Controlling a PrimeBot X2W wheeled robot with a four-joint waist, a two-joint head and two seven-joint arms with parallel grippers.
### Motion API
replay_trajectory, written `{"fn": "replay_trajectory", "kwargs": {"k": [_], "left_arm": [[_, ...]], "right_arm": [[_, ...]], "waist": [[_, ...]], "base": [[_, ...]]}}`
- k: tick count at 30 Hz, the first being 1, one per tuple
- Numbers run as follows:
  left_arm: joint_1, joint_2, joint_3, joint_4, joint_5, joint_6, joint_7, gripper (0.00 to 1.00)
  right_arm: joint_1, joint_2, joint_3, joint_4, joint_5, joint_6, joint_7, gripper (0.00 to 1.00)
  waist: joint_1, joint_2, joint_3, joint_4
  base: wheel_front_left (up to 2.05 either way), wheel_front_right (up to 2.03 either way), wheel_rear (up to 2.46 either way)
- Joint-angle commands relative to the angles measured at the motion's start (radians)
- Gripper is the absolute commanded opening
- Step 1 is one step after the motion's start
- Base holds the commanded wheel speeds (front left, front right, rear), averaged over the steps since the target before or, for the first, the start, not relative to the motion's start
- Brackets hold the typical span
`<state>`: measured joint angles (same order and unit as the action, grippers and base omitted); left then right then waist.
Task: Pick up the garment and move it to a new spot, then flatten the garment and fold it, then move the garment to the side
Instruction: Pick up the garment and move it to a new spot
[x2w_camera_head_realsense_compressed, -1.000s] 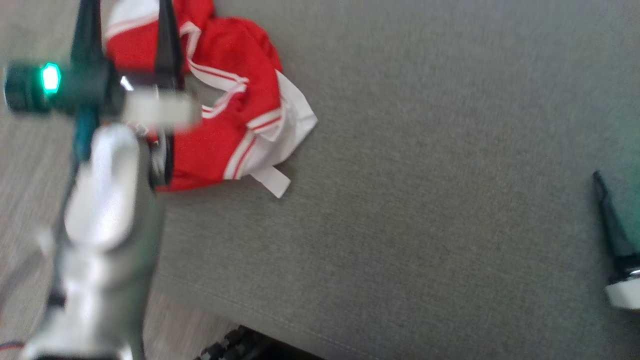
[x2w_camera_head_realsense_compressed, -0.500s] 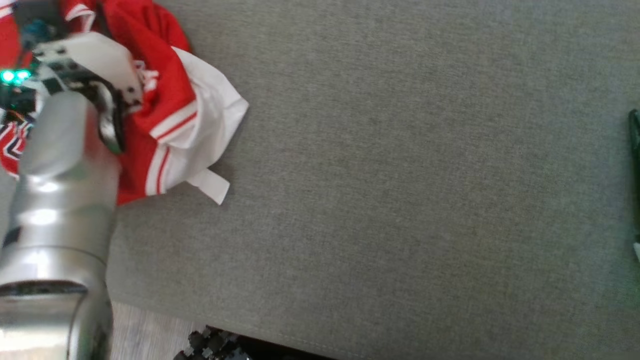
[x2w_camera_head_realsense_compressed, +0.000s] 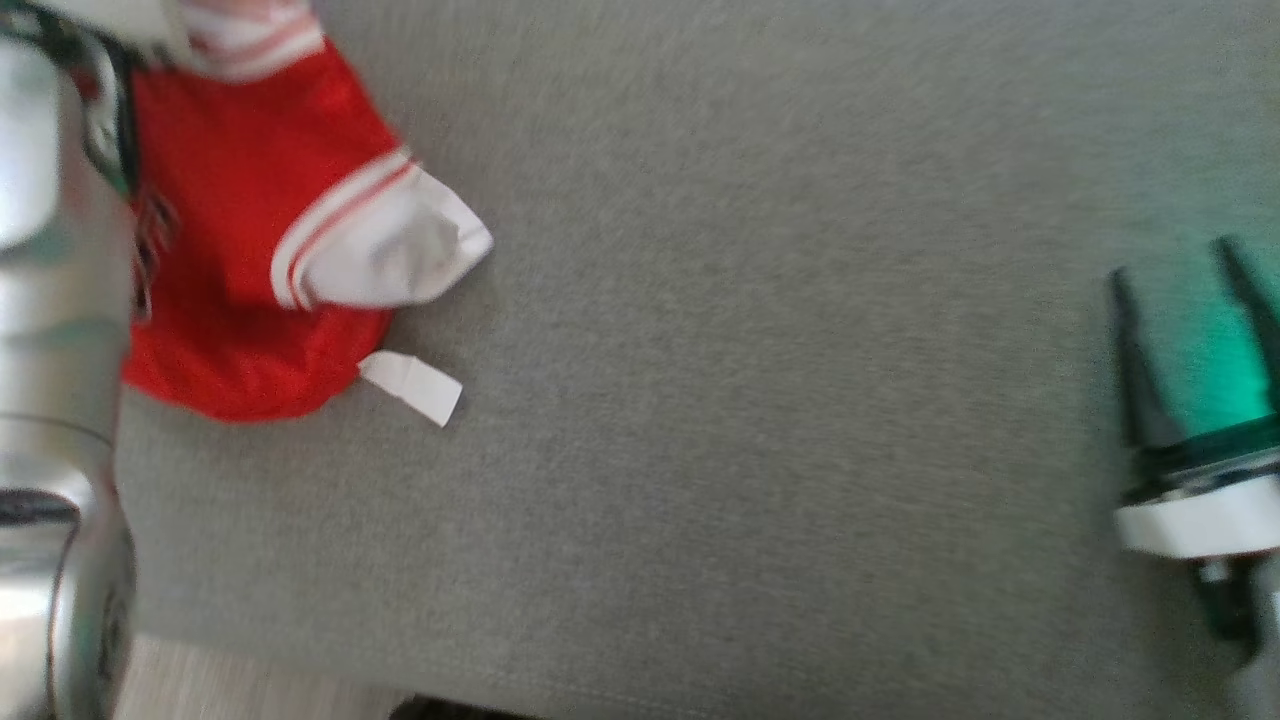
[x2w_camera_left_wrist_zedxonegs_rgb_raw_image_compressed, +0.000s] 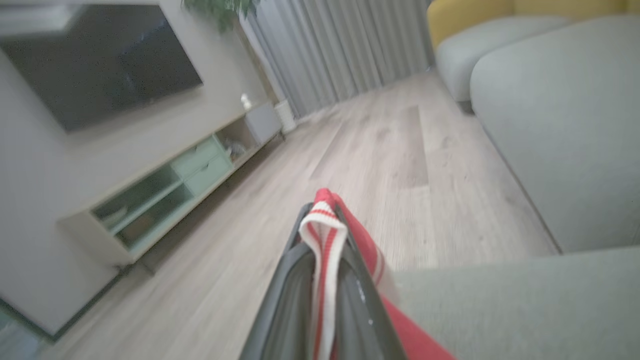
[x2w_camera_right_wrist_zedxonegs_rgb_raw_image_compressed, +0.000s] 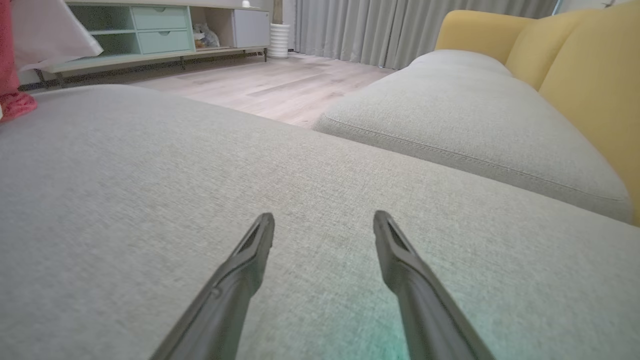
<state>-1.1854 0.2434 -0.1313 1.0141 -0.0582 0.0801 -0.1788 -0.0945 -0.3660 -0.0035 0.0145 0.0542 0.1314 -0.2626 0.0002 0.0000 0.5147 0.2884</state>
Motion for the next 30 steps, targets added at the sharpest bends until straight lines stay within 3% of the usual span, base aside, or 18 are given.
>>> {"fn": "replay_trajectory", "kwargs": {"k": [1,8,19,23,30], "left_arm": [[-0.057,0.073,-0.007,-0.066,0.021,-0.015,-0.011,0.0],[-0.133,0.087,-0.095,-0.248,0.066,-0.105,0.024,0.0],[-0.135,0.046,-0.201,-0.514,0.081,-0.167,0.135,0.0],[-0.078,0.026,-0.239,-0.578,0.055,-0.182,0.187,0.0],[0.118,-0.022,-0.312,-0.577,0.016,-0.19,0.201,0.0]], "right_arm": [[0.006,0.027,0.038,-0.002,0.001,-0.001,0.001,1.0],[0.001,0.155,0.087,0.037,-0.004,-0.001,0.001,1.0],[0.021,0.246,0.103,0.024,-0.008,-0.001,0.001,1.0],[0.023,0.263,0.104,0.012,-0.006,-0.001,0.001,1.0],[0.019,0.276,0.109,0.008,0.004,-0.001,0.001,1.0]], "waist": [[-0.0002,0.0,-0.125,-0.085],[-0.0002,0.0,-0.283,-0.259],[-0.0002,0.0,-0.366,-0.496],[-0.0002,0.0,-0.362,-0.563],[-0.0002,0.0,-0.321,-0.587]], "base": [[0.0,0.0,0.0],[0.0,0.0,0.0],[0.0,0.0,0.0],[0.0,0.0,0.0],[0.0,0.0,0.0]]}}
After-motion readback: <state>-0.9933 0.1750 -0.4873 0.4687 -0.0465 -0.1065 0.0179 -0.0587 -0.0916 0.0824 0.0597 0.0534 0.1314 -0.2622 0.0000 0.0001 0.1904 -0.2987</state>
